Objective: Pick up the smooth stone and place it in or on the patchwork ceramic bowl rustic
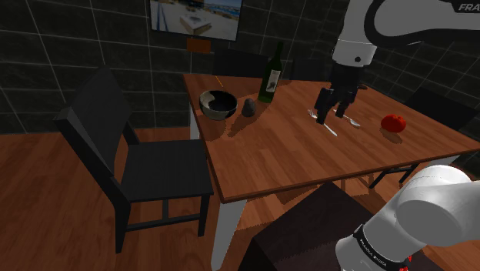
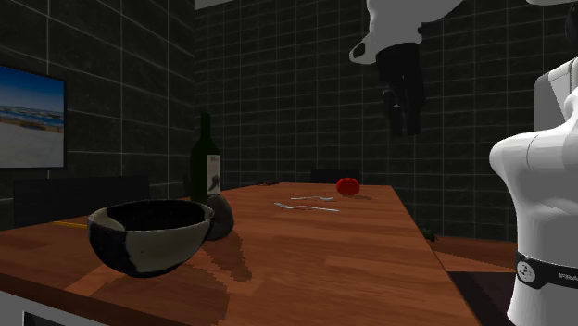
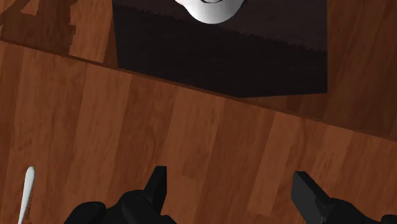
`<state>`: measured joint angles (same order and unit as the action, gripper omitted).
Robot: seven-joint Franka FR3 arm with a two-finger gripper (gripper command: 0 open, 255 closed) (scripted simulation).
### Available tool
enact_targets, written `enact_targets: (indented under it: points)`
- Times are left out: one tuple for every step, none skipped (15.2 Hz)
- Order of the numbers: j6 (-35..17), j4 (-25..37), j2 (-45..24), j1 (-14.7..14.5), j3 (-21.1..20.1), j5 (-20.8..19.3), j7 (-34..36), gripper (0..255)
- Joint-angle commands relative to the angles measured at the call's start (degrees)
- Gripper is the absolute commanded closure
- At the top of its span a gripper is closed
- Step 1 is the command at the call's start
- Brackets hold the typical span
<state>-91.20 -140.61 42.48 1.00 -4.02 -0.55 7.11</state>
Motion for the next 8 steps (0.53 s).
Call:
enact_targets:
  points:
    - [0.0, 0.0, 0.0, 0.0, 0.0, 0.0, 0.0, 0]
    - [-2.1, 0.18, -1.7, 0.27, -0.25, 0.22, 0.91, 0]
    - [-4.15, 0.44, -3.45, 0.54, -0.5, 0.41, 1.8, 0]
    - [-6.17, 0.79, -5.24, 0.81, -0.74, 0.57, 2.69, 0]
    - [-8.15, 1.21, -7.06, 1.08, -0.96, 0.7, 3.58, 0]
    - [-10.07, 1.71, -8.91, 1.36, -1.18, 0.8, 4.46, 0]
    - [-11.95, 2.29, -10.78, 1.65, -1.4, 0.87, 5.33, 0]
    - [-13.77, 2.94, -12.67, 1.94, -1.6, 0.91, 6.2, 0]
